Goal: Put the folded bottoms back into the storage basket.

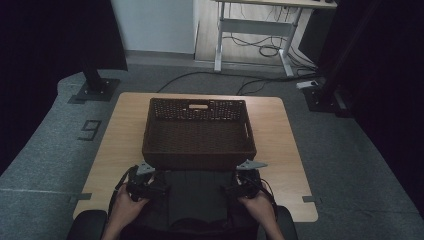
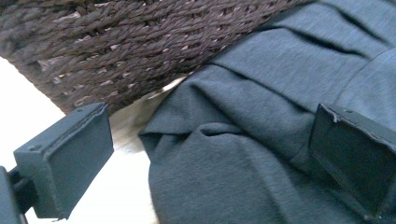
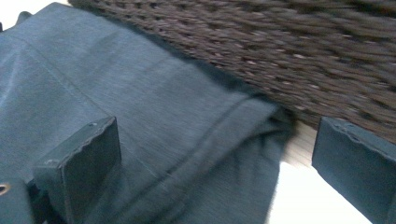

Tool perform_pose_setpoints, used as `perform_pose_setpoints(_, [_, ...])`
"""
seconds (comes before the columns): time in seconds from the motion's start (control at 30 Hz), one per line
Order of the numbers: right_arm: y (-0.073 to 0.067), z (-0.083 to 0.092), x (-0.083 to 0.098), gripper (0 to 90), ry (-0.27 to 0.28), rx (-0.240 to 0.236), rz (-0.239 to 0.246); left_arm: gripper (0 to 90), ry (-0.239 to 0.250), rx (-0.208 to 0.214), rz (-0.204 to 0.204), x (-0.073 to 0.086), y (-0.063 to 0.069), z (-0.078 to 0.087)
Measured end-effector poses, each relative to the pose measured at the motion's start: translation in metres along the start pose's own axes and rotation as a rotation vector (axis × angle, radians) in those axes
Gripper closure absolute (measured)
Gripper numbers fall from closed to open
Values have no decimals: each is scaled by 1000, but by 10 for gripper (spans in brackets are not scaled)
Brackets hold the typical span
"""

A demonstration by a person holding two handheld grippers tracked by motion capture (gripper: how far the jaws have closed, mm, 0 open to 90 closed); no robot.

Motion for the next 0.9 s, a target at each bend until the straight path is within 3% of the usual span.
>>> perform_pose_setpoints(0.1, [-2, -7, 0, 11, -17, 14, 3, 0, -2, 14, -6, -1, 6, -1])
perform_pose_setpoints(0.23, [2, -17, 4, 0, -52, 36, -8, 0, -45, 2, -21, 1, 9, -12])
perform_pose_setpoints(0.47, [5, -30, 11, 0, -91, 49, -25, 0, -105, -21, 6, 8, 7, -24])
perform_pose_setpoints(0.63, [6, -36, 14, 0, -110, 45, -39, 0, -130, 8, 36, 12, 4, -27])
perform_pose_setpoints(0.8, [5, -39, 16, 0, -125, 46, -50, 0, -137, 76, 79, 16, 3, -32])
perform_pose_setpoints(0.9, [3, -39, 16, 37, -125, 48, -35, 0, -140, 73, 70, 16, 4, -33])
Point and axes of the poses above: each handheld gripper's, and its own axes: z roughly backward along the jaws, x roughly out of its underside, y roughly to its right, the point moved 7 cm from there along -z, roughly forward along the jaws, and after that the axes turned 12 degrees about -y, right-handed, at the moved point
